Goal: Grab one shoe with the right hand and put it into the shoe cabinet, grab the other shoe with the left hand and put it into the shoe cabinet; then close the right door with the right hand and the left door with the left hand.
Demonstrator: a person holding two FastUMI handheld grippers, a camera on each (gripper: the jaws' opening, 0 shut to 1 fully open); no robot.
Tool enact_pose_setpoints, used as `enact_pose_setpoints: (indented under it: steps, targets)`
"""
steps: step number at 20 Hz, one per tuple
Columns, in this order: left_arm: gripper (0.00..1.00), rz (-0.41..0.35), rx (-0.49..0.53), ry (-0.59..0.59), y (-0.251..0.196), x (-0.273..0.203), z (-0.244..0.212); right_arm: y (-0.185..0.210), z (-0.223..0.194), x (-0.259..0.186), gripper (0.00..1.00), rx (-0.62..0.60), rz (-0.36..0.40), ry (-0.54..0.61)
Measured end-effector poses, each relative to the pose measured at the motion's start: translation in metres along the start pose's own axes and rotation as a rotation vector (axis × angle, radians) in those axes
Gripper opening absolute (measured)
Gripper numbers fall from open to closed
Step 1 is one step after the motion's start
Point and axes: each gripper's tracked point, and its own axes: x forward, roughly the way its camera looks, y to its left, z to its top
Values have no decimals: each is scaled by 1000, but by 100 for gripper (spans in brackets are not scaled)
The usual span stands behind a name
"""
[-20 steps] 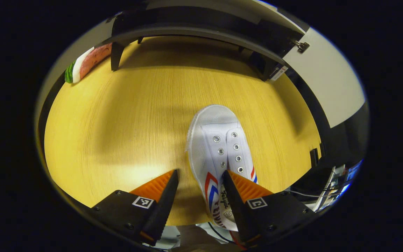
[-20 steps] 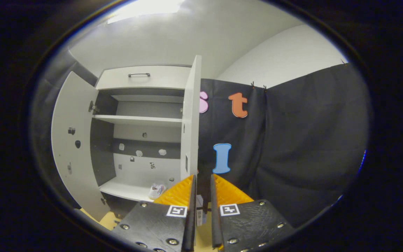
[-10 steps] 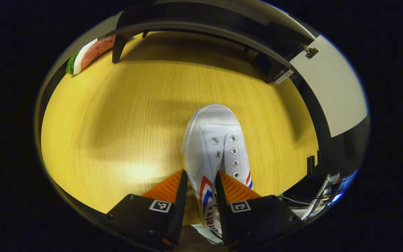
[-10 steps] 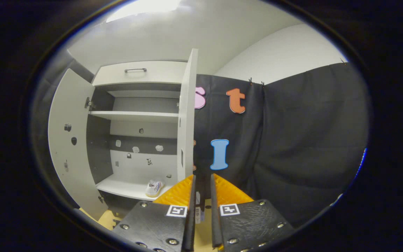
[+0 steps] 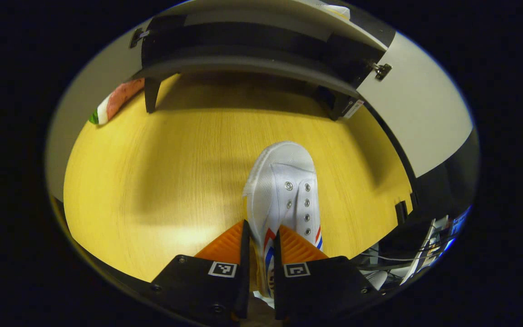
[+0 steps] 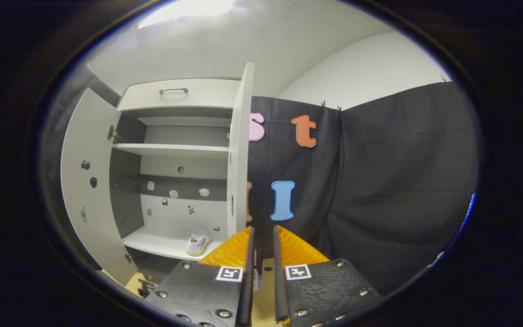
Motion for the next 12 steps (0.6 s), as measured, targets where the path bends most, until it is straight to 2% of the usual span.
enact_pose_setpoints:
  steps: [5, 9, 12]
  targets:
    - [24, -12, -29, -171, 10, -63, 75, -5, -2, 0, 19, 8, -12, -2]
    - [24, -20, -29, -323, 13, -117, 153, -18, 0, -3, 19, 18, -45, -16]
    - [23, -42, -23, -428, 5, -140, 208, -30, 0, -5, 19, 32, -73, -24]
